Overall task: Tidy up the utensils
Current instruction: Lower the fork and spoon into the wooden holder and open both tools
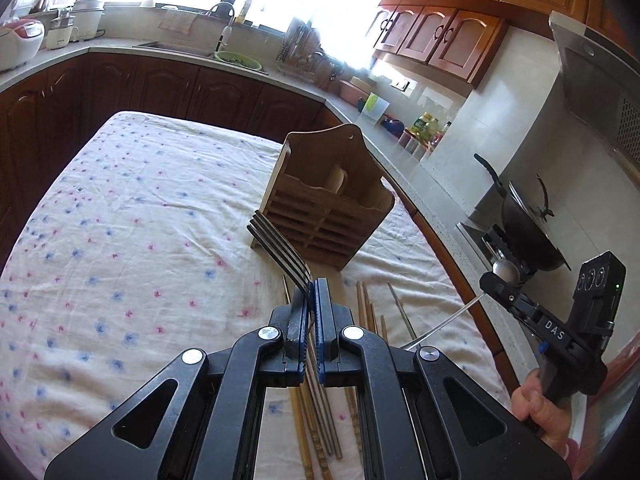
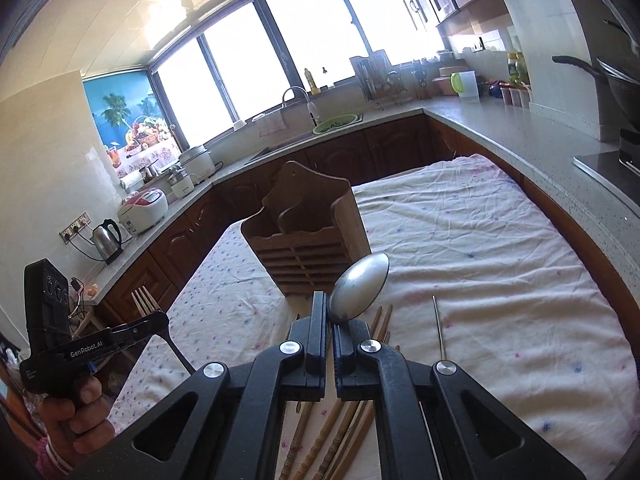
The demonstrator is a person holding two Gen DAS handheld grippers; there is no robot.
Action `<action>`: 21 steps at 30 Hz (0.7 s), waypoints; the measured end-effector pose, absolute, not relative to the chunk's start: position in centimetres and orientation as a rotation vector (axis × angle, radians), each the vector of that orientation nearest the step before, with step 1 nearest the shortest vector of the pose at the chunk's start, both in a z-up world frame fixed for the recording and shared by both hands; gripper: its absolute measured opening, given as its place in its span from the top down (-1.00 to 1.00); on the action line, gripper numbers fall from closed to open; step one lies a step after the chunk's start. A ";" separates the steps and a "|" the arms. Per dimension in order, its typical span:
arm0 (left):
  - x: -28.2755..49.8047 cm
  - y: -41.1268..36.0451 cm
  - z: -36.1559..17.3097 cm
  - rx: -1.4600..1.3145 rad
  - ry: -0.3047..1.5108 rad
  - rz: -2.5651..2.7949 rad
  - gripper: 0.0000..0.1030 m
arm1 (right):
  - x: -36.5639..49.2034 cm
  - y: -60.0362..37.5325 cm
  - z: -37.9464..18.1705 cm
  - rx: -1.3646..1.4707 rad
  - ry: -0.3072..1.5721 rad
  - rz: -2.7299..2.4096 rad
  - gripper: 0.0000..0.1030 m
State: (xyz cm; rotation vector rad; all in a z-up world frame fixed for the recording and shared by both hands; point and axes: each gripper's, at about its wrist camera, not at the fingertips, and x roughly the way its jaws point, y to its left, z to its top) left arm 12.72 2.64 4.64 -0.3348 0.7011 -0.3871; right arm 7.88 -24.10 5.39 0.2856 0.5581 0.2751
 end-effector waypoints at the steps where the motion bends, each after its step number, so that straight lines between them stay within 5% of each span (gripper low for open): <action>1: 12.9 2.6 4.8 -0.332 0.695 -0.386 0.96 | 7.9 -24.1 5.7 0.285 0.549 0.277 0.95; 21: 26.8 1.1 13.4 -0.279 0.450 -0.268 0.96 | 17.6 -22.7 14.6 0.147 0.343 0.231 0.95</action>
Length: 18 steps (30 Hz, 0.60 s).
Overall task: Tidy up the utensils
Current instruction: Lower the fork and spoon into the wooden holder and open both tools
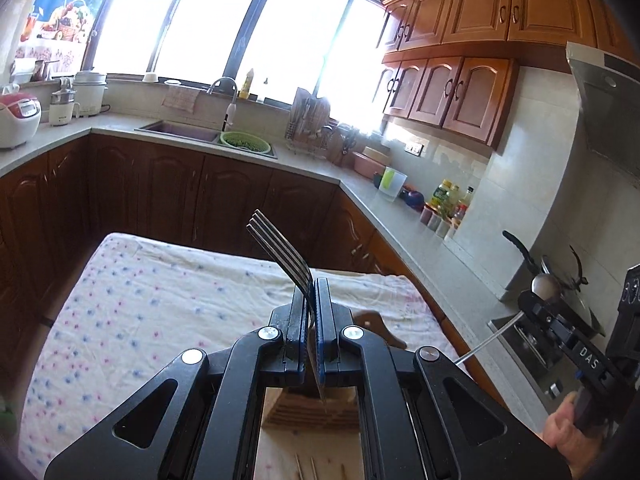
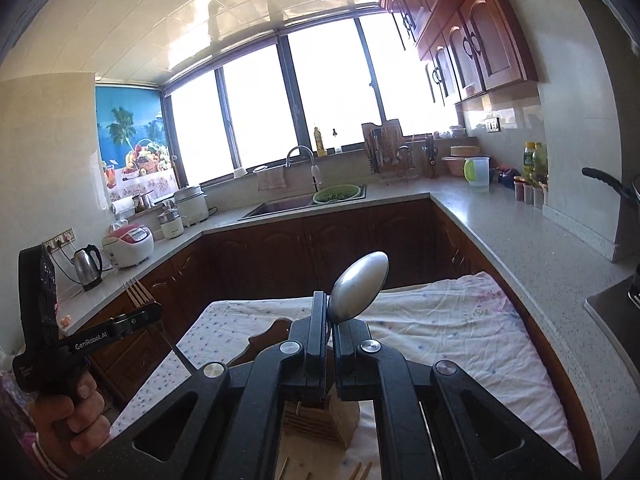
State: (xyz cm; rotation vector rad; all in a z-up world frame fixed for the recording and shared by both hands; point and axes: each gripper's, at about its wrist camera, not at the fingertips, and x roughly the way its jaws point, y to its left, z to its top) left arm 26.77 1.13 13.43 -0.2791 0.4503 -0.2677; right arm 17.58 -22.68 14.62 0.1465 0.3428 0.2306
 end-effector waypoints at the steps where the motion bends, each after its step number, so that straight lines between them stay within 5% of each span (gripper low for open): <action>1: 27.7 1.0 13.2 -0.278 0.446 -0.258 0.96 | 18.3 -22.4 14.6 0.135 0.346 0.230 0.95; 18: 31.1 -3.7 4.5 -0.176 0.595 -0.261 0.95 | 24.9 -20.0 6.1 0.072 0.536 0.233 0.95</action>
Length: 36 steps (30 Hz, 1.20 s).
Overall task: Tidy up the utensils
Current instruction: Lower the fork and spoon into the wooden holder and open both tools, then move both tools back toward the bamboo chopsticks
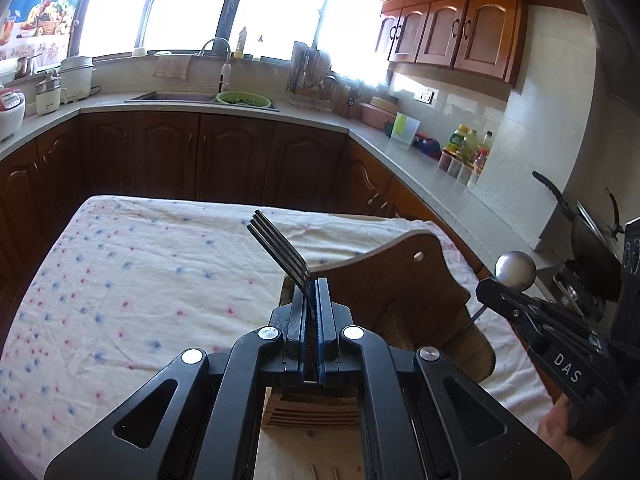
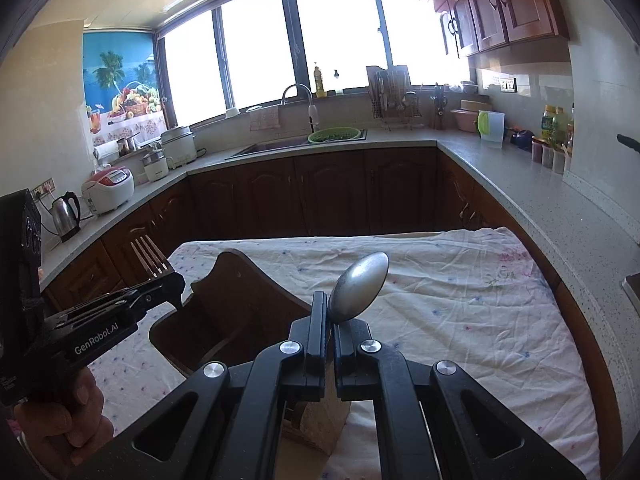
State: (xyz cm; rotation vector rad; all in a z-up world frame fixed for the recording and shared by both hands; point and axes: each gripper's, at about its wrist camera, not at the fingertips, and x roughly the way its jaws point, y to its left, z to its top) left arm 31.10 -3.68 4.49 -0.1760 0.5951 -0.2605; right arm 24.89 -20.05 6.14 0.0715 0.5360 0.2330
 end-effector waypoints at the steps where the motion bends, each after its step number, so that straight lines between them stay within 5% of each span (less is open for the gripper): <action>1: 31.2 -3.7 4.1 -0.175 0.606 -0.260 0.95 | 24.9 -20.0 5.8 0.071 0.544 0.236 0.95; 12: 30.9 -3.9 4.4 -0.172 0.608 -0.256 0.95 | 25.3 -20.1 5.1 0.104 0.575 0.251 0.95; 18: 30.5 -3.9 5.2 -0.194 0.622 -0.294 0.54 | 25.3 -20.8 5.5 0.143 0.582 0.259 0.83; 20: 29.6 -4.0 5.9 -0.174 0.593 -0.272 -0.08 | 25.1 -21.1 5.8 0.152 0.576 0.251 0.71; 21: 29.2 -4.0 6.1 -0.167 0.577 -0.262 -0.14 | 25.0 -21.3 6.0 0.160 0.572 0.253 0.47; 24: 28.3 -3.6 6.5 -0.174 0.573 -0.266 -0.15 | 24.5 -21.9 6.6 0.183 0.557 0.254 0.05; 30: 26.2 -1.6 6.4 -0.213 0.583 -0.249 -0.17 | 22.9 -23.0 7.4 0.210 0.533 0.223 0.02; 36: 23.0 0.2 6.1 -0.238 0.584 -0.229 -0.26 | 20.1 -24.2 7.9 0.228 0.502 0.201 -0.33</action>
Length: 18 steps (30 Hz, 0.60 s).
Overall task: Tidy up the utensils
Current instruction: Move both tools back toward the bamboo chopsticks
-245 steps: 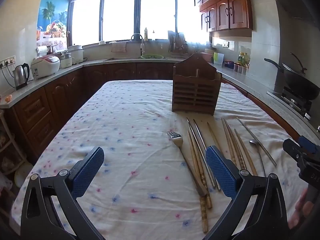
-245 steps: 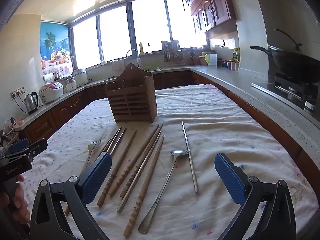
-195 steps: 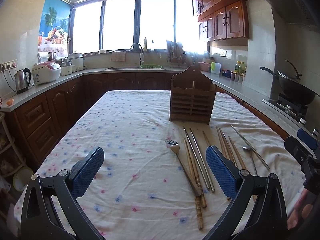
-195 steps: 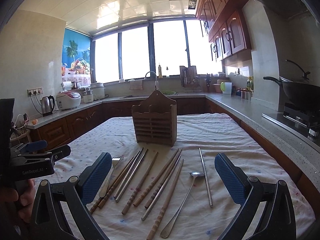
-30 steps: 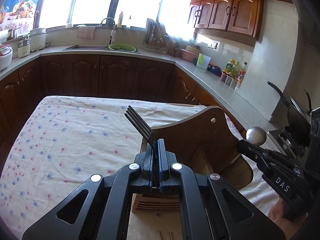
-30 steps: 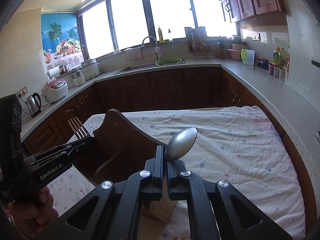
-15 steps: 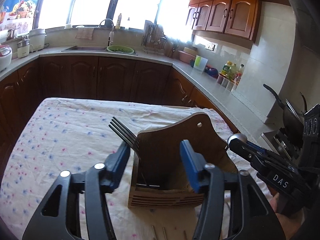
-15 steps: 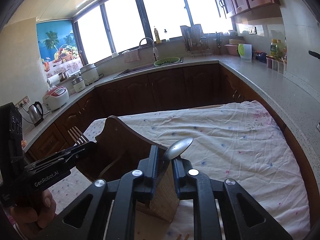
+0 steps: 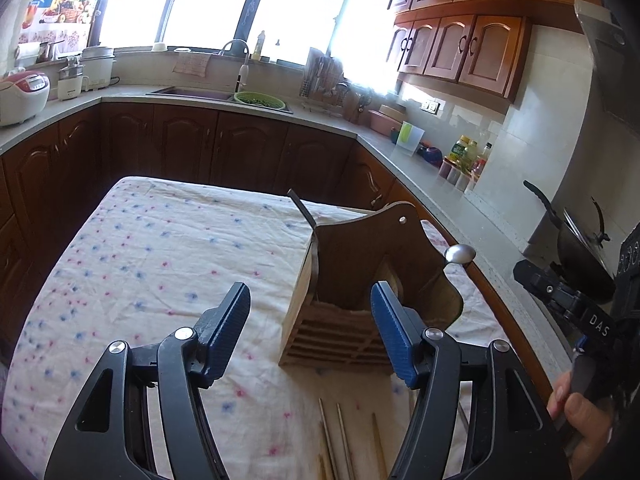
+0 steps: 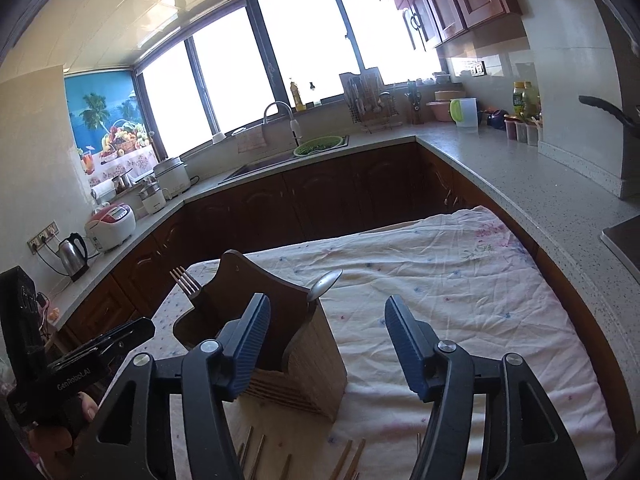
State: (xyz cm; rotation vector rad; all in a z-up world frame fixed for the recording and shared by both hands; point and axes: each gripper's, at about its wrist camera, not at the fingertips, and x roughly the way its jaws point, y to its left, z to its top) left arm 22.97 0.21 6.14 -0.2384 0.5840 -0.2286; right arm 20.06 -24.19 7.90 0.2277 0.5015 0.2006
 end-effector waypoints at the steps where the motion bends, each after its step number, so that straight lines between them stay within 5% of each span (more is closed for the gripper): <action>1: 22.4 0.4 6.1 -0.240 0.586 -0.223 -0.30 | 19.4 -24.3 7.9 0.231 0.493 0.202 -0.46; 7: 18.5 1.4 5.0 -0.260 0.606 -0.201 -0.47 | 15.3 -24.8 7.5 0.246 0.450 0.198 -0.77; 18: 13.8 2.1 1.1 -0.296 0.715 -0.175 -0.53 | 9.2 -26.4 3.1 0.292 0.520 0.158 -0.84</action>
